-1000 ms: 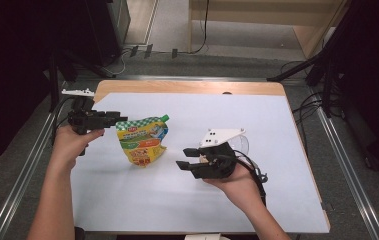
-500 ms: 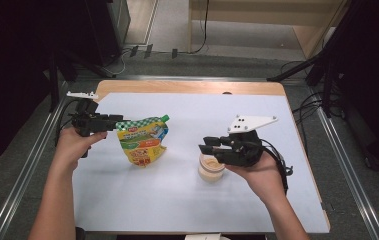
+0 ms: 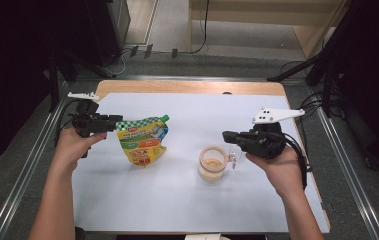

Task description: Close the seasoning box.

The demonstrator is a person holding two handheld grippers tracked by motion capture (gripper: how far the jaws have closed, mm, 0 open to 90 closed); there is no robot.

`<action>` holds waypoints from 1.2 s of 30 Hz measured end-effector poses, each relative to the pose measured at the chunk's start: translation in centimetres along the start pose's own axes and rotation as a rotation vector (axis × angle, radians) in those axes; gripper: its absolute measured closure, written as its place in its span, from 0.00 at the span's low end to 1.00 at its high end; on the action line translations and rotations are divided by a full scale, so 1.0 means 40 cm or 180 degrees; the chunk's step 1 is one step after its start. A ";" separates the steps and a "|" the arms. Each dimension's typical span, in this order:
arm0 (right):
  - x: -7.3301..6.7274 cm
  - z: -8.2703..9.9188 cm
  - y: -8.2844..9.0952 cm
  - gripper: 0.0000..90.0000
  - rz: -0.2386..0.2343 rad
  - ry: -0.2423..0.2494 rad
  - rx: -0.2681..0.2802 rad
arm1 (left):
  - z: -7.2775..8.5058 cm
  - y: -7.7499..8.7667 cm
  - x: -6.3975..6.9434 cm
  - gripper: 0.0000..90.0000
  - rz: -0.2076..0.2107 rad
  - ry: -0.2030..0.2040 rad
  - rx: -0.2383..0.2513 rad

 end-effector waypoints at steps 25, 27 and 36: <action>0.227 0.098 0.076 1.00 0.0710 -0.0431 -0.0028 | -0.002 0.007 -0.003 0.47 -0.0016 -0.0018 0.0022; 0.232 0.113 0.067 1.00 0.0704 -0.0463 -0.0063 | -0.002 0.007 -0.003 0.47 -0.0014 -0.0013 0.0025; 0.226 0.157 0.027 1.00 0.0613 -0.0553 -0.0178 | -0.002 0.004 -0.002 0.47 -0.0024 -0.0016 0.0019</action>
Point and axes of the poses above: each handheld gripper's, and its own axes: y roughly backward along the jaws, z roughly out of its underside, x roughly to its right, the point moved 10 cm from there along -y, roughly forward along the jaws, and after that the axes turned 15 degrees about x, right-handed, at the moved point
